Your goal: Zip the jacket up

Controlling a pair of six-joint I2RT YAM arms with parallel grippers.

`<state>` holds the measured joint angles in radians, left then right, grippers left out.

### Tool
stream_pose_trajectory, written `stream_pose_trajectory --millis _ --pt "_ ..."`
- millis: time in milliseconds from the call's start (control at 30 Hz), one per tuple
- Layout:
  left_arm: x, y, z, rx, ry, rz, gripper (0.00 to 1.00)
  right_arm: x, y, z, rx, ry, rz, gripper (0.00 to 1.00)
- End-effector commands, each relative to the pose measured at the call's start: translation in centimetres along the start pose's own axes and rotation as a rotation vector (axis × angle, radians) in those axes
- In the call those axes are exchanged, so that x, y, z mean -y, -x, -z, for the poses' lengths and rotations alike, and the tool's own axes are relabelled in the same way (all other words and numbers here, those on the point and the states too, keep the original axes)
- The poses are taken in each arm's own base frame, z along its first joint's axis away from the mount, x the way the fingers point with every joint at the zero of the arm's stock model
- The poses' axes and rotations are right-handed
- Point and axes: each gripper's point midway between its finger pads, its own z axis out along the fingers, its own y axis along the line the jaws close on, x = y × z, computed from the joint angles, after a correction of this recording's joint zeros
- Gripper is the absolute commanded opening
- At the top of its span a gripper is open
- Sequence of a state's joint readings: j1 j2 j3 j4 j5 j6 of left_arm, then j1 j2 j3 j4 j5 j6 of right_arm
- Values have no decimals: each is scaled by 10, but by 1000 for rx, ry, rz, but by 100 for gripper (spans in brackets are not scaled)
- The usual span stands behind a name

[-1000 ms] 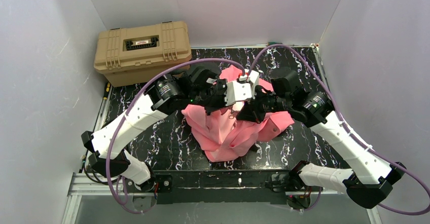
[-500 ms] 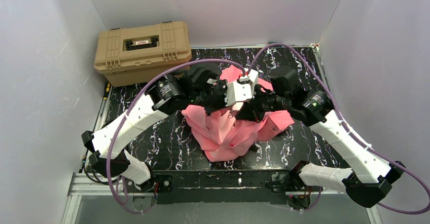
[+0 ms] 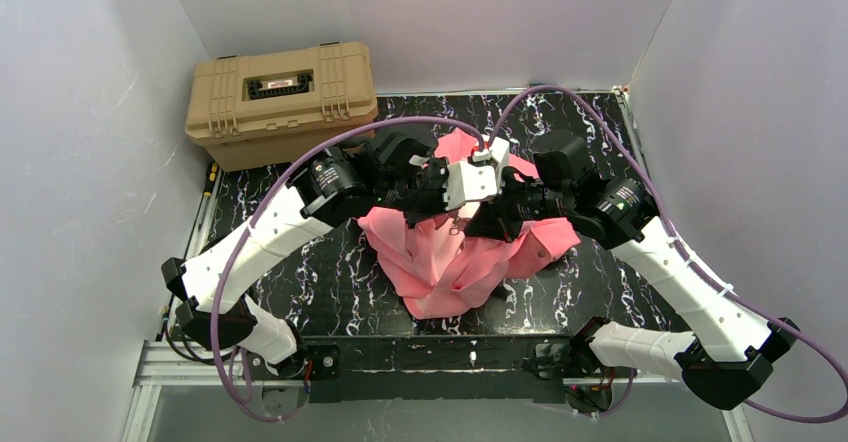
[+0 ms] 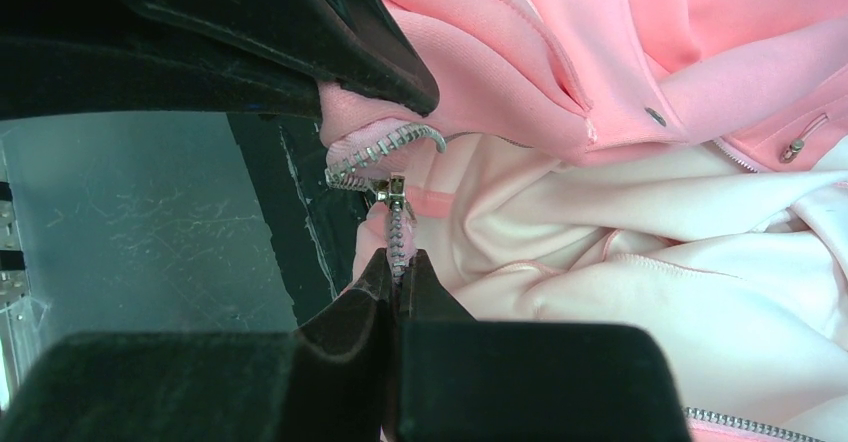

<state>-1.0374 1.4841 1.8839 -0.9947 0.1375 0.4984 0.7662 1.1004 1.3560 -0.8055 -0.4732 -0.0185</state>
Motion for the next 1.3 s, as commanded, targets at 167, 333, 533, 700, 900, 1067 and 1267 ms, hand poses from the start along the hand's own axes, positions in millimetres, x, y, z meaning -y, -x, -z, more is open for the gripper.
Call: stream_pose_trajectory --millis 167,333,533,700,900,1067,1267 --pt "-5 22 13 70 27 5 0 -9 19 4 68 30 34 1" --pt "-2 21 15 69 12 13 0 -7 19 4 69 18 34 1" --pt "4 10 10 44 -5 10 0 -7 22 7 76 11 41 1" --pt "3 11 9 44 -4 7 0 -6 23 9 79 -1 44 1" --pt "5 7 8 36 -12 1 0 -6 24 13 81 -9 55 1" --pt "6 7 8 33 -16 -3 0 -2 21 18 70 -47 66 1" --pt "6 7 8 36 -18 -6 0 -1 15 20 49 -61 69 1"
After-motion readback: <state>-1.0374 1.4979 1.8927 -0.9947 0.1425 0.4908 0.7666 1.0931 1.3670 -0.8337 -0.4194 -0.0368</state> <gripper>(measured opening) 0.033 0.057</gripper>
